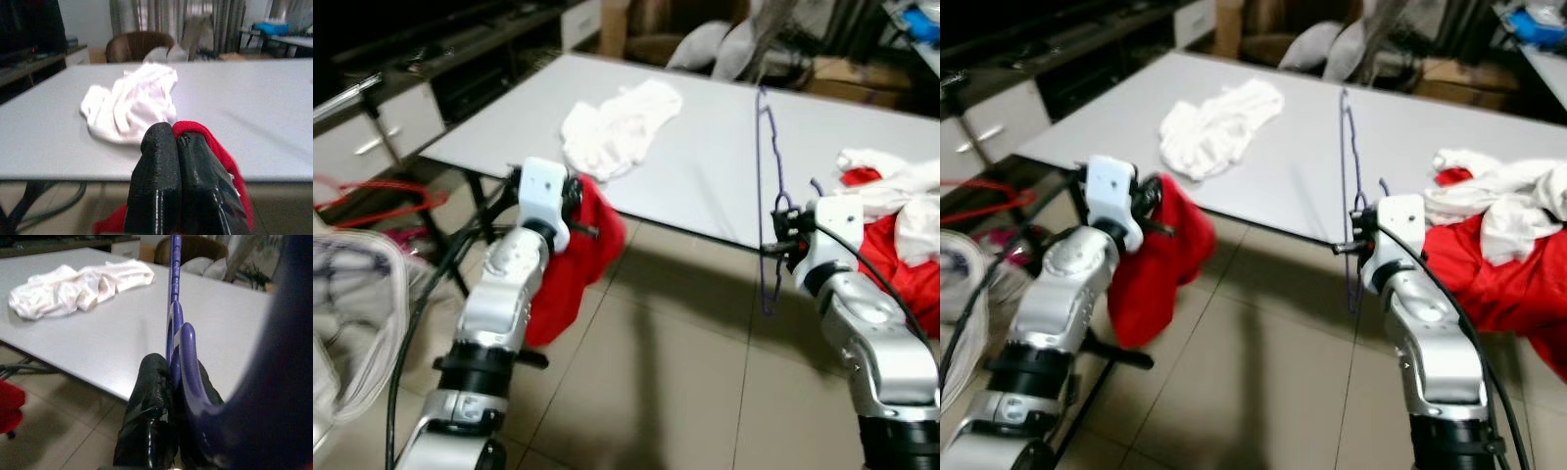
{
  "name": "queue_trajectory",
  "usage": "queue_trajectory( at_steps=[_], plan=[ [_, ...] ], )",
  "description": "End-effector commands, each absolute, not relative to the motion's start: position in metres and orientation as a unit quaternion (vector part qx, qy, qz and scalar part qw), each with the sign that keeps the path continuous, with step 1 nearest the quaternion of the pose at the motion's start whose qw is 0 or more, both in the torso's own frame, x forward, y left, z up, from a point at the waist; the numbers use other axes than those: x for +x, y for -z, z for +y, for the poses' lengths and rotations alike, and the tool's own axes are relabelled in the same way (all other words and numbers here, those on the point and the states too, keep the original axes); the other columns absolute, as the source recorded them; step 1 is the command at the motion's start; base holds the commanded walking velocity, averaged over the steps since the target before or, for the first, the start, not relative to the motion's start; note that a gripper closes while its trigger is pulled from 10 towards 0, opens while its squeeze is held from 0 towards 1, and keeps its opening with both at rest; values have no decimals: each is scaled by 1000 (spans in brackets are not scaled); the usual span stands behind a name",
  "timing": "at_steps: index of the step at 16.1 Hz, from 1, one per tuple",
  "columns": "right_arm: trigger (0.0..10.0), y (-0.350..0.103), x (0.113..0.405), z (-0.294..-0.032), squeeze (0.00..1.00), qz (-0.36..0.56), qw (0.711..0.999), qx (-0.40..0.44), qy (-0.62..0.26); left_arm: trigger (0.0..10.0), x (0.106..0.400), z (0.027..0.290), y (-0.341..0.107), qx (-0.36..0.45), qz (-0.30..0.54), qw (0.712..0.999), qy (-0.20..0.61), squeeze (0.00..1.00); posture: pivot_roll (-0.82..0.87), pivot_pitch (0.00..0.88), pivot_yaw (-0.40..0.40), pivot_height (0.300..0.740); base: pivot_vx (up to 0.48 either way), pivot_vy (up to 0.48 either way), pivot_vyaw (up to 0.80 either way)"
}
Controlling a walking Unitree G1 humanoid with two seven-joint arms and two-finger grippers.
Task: Hang hanger
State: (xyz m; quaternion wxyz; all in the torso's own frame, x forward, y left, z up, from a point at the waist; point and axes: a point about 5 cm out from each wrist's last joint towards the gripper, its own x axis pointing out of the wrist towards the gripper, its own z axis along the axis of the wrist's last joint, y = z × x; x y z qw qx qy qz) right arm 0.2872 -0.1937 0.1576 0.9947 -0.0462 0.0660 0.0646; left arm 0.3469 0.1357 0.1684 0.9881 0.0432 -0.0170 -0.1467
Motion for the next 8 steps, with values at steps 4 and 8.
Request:
queue_trajectory(
  at_steps=[4, 8],
  plan=[
    [10000, -165, 280, -184, 0, 48, 985, -39, -164, 10000, 358, 148, -179, 45, -31, 989, 134, 0, -28, 0, -2, 740, 379, 0, 0],
    [10000, -165, 278, -186, 0, 56, 980, -57, -183, 10000, 362, 146, -181, 46, -35, 989, 139, 0, -37, 0, 3, 740, 378, 0, -400]
  ],
)
